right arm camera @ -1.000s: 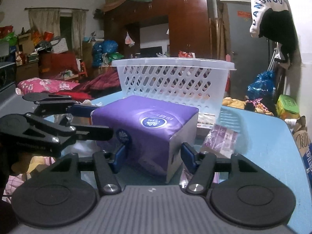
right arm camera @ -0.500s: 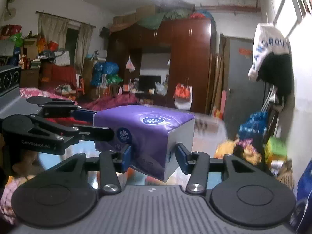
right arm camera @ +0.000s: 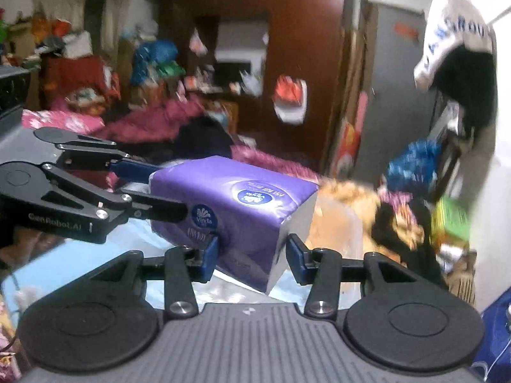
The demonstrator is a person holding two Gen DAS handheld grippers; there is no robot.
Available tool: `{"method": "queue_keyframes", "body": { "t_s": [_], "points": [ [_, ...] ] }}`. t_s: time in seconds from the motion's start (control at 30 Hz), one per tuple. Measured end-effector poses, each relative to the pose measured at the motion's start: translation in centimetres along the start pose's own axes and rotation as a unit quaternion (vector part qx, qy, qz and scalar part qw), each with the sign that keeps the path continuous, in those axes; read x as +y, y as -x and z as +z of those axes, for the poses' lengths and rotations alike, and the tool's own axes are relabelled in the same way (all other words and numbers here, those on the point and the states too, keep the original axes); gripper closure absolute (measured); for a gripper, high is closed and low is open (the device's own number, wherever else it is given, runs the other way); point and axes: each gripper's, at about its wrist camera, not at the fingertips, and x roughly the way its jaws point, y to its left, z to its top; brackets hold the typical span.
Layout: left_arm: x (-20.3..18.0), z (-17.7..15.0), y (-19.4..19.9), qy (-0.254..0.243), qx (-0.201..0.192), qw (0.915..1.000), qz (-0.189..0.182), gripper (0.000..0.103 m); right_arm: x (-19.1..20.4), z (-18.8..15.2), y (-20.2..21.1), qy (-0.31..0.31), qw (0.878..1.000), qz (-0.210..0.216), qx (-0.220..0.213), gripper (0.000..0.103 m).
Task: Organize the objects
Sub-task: 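Lower the purple tissue pack into the white basket and open both grippers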
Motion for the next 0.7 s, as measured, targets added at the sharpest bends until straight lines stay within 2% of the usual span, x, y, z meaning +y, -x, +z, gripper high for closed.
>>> {"method": "queue_keyframes", "body": {
  "t_s": [0.17,0.23,0.37,0.43,0.47,0.5,0.57,0.63,0.7],
  "points": [
    [0.8,0.4,-3.3,0.028,0.064,0.9973,0.023,0.052,-1.3,-0.1,-3.4,-0.025,0.998,-0.006,0.052,0.054],
    [1.0,0.1,-4.0,0.028,0.074,0.9964,0.029,0.051,-1.4,-0.3,-4.3,-0.025,0.997,-0.011,0.068,0.055],
    [1.1,-0.5,-3.8,0.038,0.065,0.997,0.014,0.045,-1.7,-1.5,-3.9,-0.049,0.996,-0.005,0.071,0.053],
    [1.2,-0.1,-2.7,0.054,0.045,0.9975,0.01,0.041,-1.6,-1.7,-3.3,-0.047,0.996,-0.013,0.068,0.05],
    [1.0,0.2,-1.3,0.055,0.026,0.9981,0.014,0.034,-1.5,-1.5,-3.0,-0.043,0.997,-0.021,0.063,0.04],
    [0.8,0.3,0.0,0.049,0.008,0.9986,0.018,0.026,-1.3,-1.4,-2.2,-0.04,0.997,-0.031,0.052,0.019],
    [-0.2,0.1,3.7,0.037,-0.03,0.9987,0.021,0.016,-0.9,-1.5,-0.2,-0.03,0.999,-0.034,0.015,0.001],
    [-1.3,-0.7,6.6,0.031,-0.042,0.9985,0.015,0.014,-0.5,-2.3,2.8,-0.026,0.999,-0.039,-0.026,0.0],
    [-2.5,-2.5,9.4,0.032,-0.049,0.9981,0.02,0.014,-0.4,-3.8,5.8,-0.031,0.998,-0.033,-0.045,0.0]
  ]
}}
